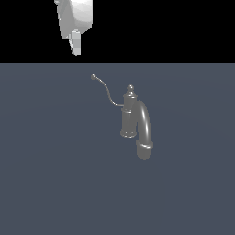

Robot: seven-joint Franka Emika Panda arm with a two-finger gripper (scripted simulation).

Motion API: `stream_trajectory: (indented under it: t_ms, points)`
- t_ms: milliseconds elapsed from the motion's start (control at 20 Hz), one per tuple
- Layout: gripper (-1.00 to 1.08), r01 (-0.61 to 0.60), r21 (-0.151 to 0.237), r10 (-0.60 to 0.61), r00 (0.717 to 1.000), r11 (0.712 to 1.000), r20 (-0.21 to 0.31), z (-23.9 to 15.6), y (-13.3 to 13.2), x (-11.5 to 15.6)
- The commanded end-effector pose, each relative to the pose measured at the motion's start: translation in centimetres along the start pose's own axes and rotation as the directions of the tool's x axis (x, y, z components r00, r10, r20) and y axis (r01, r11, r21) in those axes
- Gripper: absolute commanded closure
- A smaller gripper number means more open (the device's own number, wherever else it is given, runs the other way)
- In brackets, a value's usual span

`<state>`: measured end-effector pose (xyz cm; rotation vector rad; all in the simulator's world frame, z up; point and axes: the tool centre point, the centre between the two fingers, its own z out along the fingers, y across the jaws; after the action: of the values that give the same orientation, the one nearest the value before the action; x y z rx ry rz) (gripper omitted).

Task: Turn on the faucet by rotating a designated handle.

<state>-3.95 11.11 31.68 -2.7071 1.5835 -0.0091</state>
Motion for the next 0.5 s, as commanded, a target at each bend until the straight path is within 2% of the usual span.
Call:
stream_trajectory:
  t_ms: [0,450]
  points:
    - [1.08,-0.057,0.0,0.057,0.998,0.998,0.0,0.9,-1.1,0.8]
    - [1.08,-0.263,-0.004,0.263,0.965,0.965,-0.001,4.2,-4.6,4.2]
